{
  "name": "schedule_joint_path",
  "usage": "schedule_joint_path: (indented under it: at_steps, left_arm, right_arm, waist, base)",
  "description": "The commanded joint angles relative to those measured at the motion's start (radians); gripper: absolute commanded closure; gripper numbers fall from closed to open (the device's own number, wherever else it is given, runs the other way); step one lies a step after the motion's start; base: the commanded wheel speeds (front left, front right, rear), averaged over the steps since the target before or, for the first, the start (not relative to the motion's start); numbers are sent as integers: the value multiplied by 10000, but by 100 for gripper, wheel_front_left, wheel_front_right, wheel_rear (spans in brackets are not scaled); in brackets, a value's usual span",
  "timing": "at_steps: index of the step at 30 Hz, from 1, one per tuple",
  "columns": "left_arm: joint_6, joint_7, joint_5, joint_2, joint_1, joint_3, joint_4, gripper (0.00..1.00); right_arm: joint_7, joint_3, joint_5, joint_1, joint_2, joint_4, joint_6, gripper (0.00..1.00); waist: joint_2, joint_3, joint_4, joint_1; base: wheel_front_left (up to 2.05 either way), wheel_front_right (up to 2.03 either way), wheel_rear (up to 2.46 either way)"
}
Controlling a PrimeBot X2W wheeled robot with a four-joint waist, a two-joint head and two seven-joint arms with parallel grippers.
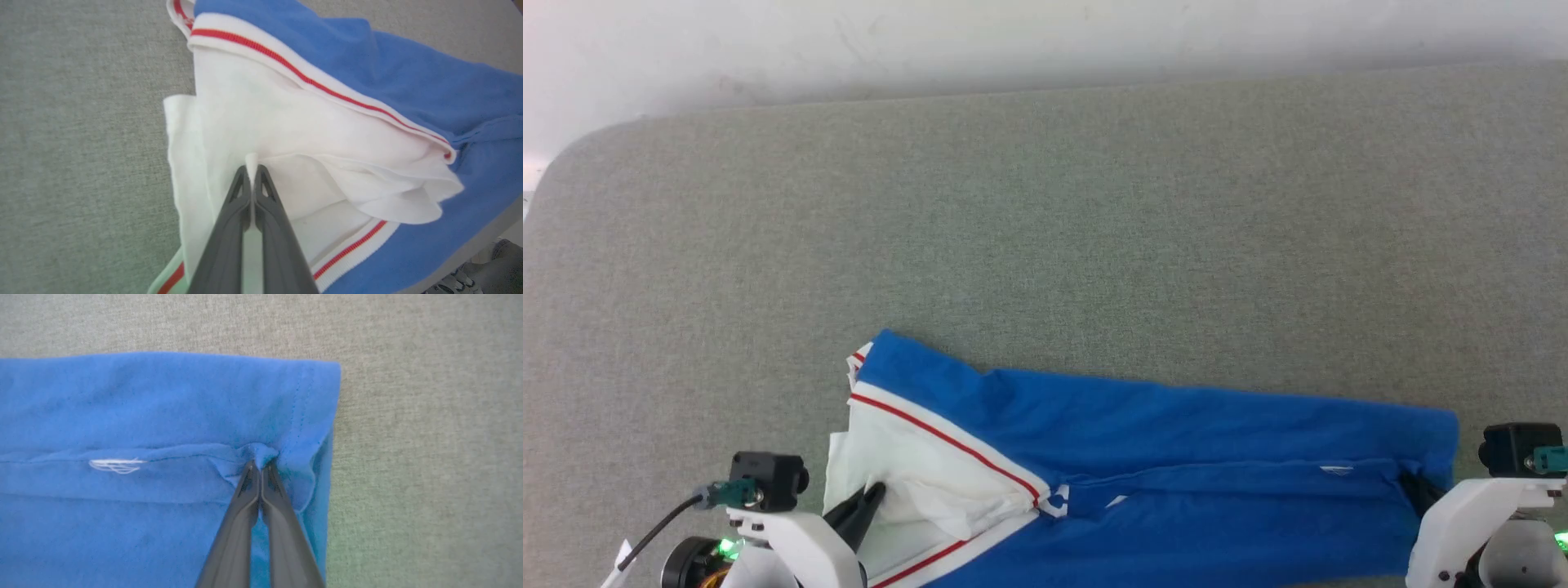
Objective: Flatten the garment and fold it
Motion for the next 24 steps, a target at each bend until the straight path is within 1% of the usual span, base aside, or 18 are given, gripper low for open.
schedule_joint_path:
  at_steps: [1, 2, 3, 4, 5, 6, 8, 11, 16, 18, 21, 23, 24]
  left_arm:
    - [-23, 27, 28, -98, -265, -28, 215, 93]
    - [18, -19, 45, -162, -322, -7, 334, 73]
    - [38, -78, 44, -233, -366, 17, 423, 58]
    - [42, -151, 32, -298, -398, 49, 477, 38]
    - [64, -251, -4, -370, -413, 111, 500, 13]
    - [94, -360, -40, -433, -411, 178, 498, 0]
    - [194, -638, -71, -525, -361, 330, 414, 0]
    - [459, -1343, -168, -659, -101, 753, 20, 0]
    - [1453, -3036, 77, -750, 600, 1874, -983, 0]
    - [1885, -3391, 690, -624, 823, 2324, -1447, 0]
    - [2510, -3542, 1862, -762, 1121, 3188, -2198, 0]
    - [2698, -3550, 2903, -1061, 1309, 3804, -2777, 0]
    - [2721, -3552, 3389, -1195, 1458, 4008, -2979, 0]
  right_arm:
    - [-77, 17, -67, -207, 2, 228, -9, 74]
    - [-124, 11, -62, -264, 9, 330, -9, 44]
    - [-200, -6, -42, -310, 20, 401, -9, 0]
    - [-281, -43, 10, -341, 52, 439, -9, 0]
    - [-343, -95, 93, -359, 93, 441, -9, 0]
    - [-414, -145, 174, -359, 121, 403, -9, 0]
    - [-552, -265, 331, -310, 166, 198, -9, 0]
    - [-591, -513, 761, -91, 325, -477, -9, 0]
    - [-737, -1049, 1037, 490, 537, -1733, -9, 0]
    - [-824, -1304, 952, 686, 618, -1966, -9, 0]
    - [-864, -1678, 612, 916, 718, -1947, -9, 0]
    - [-814, -1959, 394, 977, 787, -1846, -9, 0]
    - [-751, -2018, 284, 1001, 815, -1758, -9, 0]
  waist:
    - [-2, 82, -10, 0]
    - [-2, 101, -4, 0]
    - [-2, 111, 6, 0]
    - [-2, 111, 17, 0]
    - [-2, 104, 33, 0]
    - [-2, 92, 51, 0]
    - [-2, 60, 87, 0]
    - [-2, 3, 116, 0]
    - [-2, -64, 109, 0]
    - [-2, -85, 115, 0]
    - [-2, -137, 177, 0]
    - [-2, -164, 233, 0]
    - [-2, -171, 258, 0]
  base:
    - [0, 0, 0]
    - [0, 0, 0]
    - [0, 0, 0]
    - [0, 0, 0]
    - [0, 0, 0]
    - [0, 0, 0]
    - [0, 0, 0]
    - [0, 0, 0]
    - [0, 0, 0]
    - [0, 0, 0]
    - [0, 0, 0]
    - [0, 0, 0]
    - [0, 0, 0]
